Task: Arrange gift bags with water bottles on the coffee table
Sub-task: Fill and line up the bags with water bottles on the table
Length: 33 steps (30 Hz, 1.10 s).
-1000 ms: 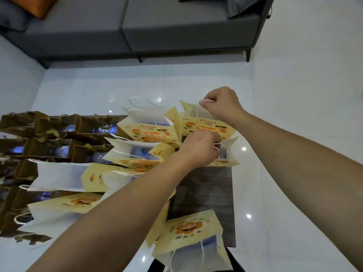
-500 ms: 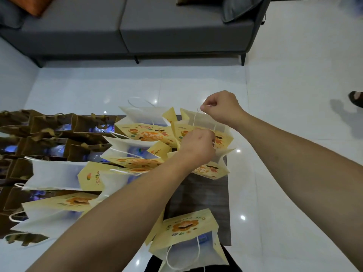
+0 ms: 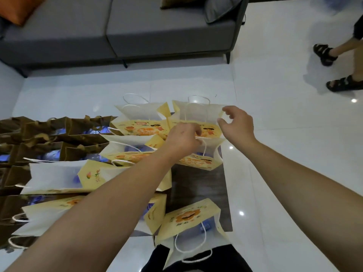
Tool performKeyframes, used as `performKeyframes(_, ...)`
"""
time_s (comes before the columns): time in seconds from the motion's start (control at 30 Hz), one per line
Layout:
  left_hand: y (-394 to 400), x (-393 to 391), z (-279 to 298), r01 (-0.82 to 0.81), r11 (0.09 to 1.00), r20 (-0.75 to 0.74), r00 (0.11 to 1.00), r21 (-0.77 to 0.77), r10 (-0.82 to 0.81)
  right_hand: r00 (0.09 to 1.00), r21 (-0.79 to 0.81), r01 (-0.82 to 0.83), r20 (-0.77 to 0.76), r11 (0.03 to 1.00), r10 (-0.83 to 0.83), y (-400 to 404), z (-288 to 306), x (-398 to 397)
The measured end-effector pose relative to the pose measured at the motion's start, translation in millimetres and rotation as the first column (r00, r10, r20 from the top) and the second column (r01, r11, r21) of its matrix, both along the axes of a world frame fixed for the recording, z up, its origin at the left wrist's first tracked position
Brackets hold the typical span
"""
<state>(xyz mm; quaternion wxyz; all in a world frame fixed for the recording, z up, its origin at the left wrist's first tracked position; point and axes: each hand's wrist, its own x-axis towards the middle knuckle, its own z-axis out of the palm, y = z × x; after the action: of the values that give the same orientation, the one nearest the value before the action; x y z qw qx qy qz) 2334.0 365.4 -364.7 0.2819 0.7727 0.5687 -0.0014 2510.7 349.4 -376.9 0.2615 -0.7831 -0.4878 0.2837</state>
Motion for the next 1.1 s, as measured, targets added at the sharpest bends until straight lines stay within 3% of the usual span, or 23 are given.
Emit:
performKeyframes(0.13,-26.0,-16.2,2.1,0.035,0.997,0.051,0.998,0.068,-0.039,0.996,-0.113,0.092,0.009,0.989,-0.092,-76.7,-12.0,-3.6)
performKeyframes(0.27,-75.4,-35.1,4.4,-0.043,0.989,0.157,0.987,0.139,0.021,0.992,-0.454,-0.123,-0.083,0.883,0.095,-143.9,-27.8,-20.8)
performKeyframes(0.43,-140.5,-62.8,-5.1,0.058,0.995,0.131,0.989,0.087,-0.069,0.932,-0.561,-0.279,-0.352,0.779,0.08,-205.1,-35.6,-42.2)
performKeyframes(0.57,-180.6,-81.8,-17.1,0.054,0.997,0.098,0.993,0.063,-0.06,0.966,-0.61,-0.258,-0.154,0.749,0.208,-242.3,-51.5,-51.5)
performKeyframes(0.67,-209.3,-91.0,-25.6,0.206,0.977,0.187,0.959,0.062,-0.214,0.975,-0.586,-0.161,0.029,0.794,0.22,-258.1,-60.1,-61.7)
performKeyframes(0.73,-227.0,-93.6,-29.4,0.33,0.943,0.196,0.928,-0.032,-0.318,0.979,-0.536,-0.067,0.126,0.841,0.159,-262.7,-63.2,-65.7)
performKeyframes(0.8,-237.0,-95.4,-34.9,0.418,0.903,0.094,0.908,-0.1,-0.409,0.986,-0.478,0.076,0.165,0.875,0.005,-262.6,-68.4,-62.2)
performKeyframes(0.9,-240.6,-94.2,-42.9,0.446,0.89,-0.019,0.893,-0.09,-0.45,0.968,-0.417,0.25,0.079,0.874,-0.239,-260.4,-74.2,-49.0)
performKeyframes(1.03,-240.1,-85.9,-49.6,0.512,0.858,-0.124,0.85,-0.029,-0.512,0.926,-0.405,0.342,-0.006,0.848,-0.377,-256.4,-72.2,-42.0)
performKeyframes(1.1,-239.9,-77.8,-55.7,0.489,0.871,-0.087,0.866,-0.056,-0.492,0.904,-0.413,0.384,-0.014,0.826,-0.427,-254.2,-72.3,-42.0)
